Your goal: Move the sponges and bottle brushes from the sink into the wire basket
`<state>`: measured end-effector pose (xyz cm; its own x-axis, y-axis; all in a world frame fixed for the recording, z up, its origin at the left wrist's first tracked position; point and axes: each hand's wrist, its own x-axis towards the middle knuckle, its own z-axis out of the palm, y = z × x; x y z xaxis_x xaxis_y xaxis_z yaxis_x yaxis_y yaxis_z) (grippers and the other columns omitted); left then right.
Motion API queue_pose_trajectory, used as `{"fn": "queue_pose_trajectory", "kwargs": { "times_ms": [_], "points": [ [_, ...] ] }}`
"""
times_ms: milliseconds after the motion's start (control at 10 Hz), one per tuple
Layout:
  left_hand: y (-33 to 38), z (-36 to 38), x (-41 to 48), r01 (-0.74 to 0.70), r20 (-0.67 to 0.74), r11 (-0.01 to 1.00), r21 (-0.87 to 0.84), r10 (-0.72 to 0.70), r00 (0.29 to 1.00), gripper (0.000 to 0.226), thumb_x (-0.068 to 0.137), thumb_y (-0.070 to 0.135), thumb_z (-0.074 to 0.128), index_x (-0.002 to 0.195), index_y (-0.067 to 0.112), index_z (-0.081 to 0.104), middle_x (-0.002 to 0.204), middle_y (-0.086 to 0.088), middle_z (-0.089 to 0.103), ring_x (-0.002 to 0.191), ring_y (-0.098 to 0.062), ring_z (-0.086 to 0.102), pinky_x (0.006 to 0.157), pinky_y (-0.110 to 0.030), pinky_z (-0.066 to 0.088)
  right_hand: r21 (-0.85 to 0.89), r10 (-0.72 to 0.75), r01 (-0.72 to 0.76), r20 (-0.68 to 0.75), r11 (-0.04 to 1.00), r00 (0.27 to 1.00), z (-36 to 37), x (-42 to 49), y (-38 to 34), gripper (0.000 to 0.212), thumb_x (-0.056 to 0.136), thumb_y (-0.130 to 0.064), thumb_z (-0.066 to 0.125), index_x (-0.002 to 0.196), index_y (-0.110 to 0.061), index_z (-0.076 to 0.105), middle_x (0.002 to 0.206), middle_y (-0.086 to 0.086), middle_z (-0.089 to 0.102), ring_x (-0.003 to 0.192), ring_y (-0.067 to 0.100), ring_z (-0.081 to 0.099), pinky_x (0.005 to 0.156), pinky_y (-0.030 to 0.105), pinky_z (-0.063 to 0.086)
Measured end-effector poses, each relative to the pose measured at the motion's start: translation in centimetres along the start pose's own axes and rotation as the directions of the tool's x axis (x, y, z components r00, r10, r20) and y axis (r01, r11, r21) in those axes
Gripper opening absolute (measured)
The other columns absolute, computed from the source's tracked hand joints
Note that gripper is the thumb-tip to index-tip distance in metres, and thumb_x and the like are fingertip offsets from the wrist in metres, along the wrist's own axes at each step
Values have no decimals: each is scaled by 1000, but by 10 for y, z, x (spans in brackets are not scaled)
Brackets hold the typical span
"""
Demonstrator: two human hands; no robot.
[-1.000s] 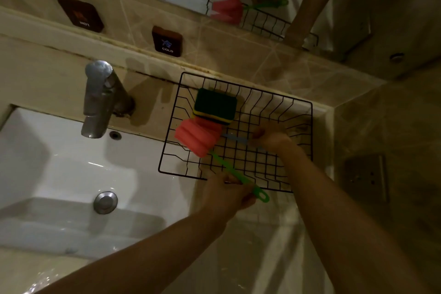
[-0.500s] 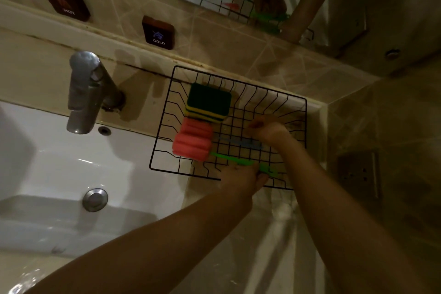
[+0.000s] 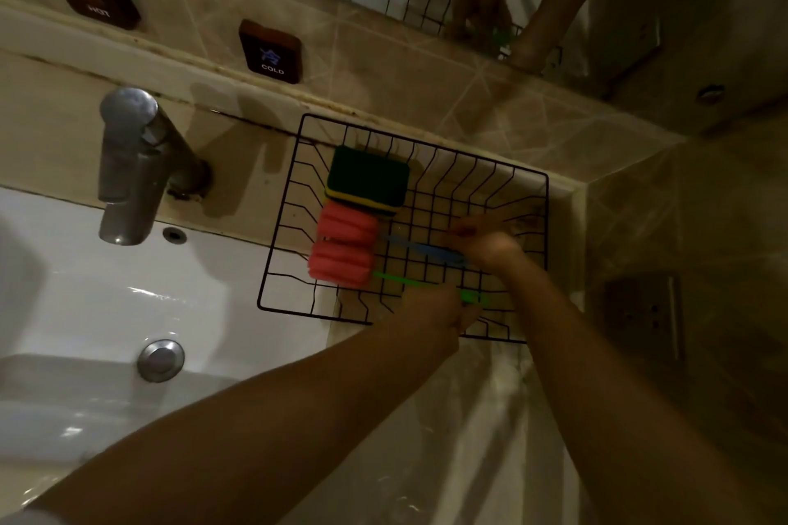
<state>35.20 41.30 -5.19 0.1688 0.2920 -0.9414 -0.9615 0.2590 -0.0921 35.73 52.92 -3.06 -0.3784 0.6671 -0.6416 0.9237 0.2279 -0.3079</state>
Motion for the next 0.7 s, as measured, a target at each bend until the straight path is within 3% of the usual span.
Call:
{"fn": "queue_pose_trajectory", "kwargs": {
  "times_ms": [100, 200, 300, 400, 500, 600, 700],
  "points": [
    [15, 4, -30, -129, 14, 991, 36, 128, 992, 16, 95, -1, 48, 110, -3, 49, 126, -26, 56, 102, -35, 64, 62, -33, 63, -13, -16, 16, 6, 1000, 1000, -2, -3, 1, 28, 93, -27, 61, 111, -6, 70, 120, 16, 68, 108, 30, 62, 95, 42, 51],
    [27, 0, -36, -142, 47, 984, 104, 138, 989, 14, 98, 6, 44, 111, 3, 48, 115, -24, 55, 88, -31, 61, 79, -37, 54, -1, -18, 18, -8, 1000, 1000, -3, -7, 4, 28, 94, -24, 59, 109, -3, 70, 118, 18, 68, 107, 32, 62, 91, 41, 51],
    [32, -3, -48, -146, 55, 989, 31, 144, 988, 23, 101, 14, 38, 123, 10, 45, 88, -15, 47, 87, -30, 58, 87, -42, 50, 15, -7, 7, 0, 1000, 1000, -2, -12, 8, 26, 95, -23, 58, 109, -5, 70, 117, 18, 68, 98, 27, 62, 83, 37, 50],
    [27, -3, -62, -161, 61, 986, 36, 159, 985, 7, 102, 15, 37, 108, 13, 41, 84, -12, 43, 77, -26, 53, 91, -40, 49, 1, 2, -2, -5, 1000, 1000, -2, -22, 9, 26, 94, -23, 58, 109, -5, 70, 117, 17, 68, 105, 31, 63, 89, 40, 53],
    [26, -7, -66, -177, 36, 982, 69, 175, 984, 16, 101, 12, 36, 87, 7, 42, 82, -11, 42, 76, -25, 52, 93, -38, 51, 14, 6, -5, -32, 1000, 999, -1, -31, 6, 24, 94, -24, 57, 110, -11, 70, 118, 15, 68, 108, 30, 62, 84, 36, 53],
    [27, -17, -83, -238, 73, 967, 94, 232, 970, 14, 101, 9, 36, 98, 7, 50, 81, -10, 43, 72, -22, 50, 79, -37, 54, -25, 7, -8, -39, 1000, 999, 0, -43, -5, 26, 95, -22, 55, 113, -11, 69, 118, 16, 66, 107, 31, 62, 86, 39, 53],
    [30, -37, -93, -284, 114, 957, 64, 276, 954, 26, 99, 6, 37, 123, 8, 47, 96, -16, 51, 94, -30, 58, 93, -41, 54, -109, -56, 45, -95, 993, 994, 7, -55, -21, 26, 95, -22, 52, 110, -12, 71, 113, 14, 68, 100, 29, 62, 76, 34, 51]
  ]
}}
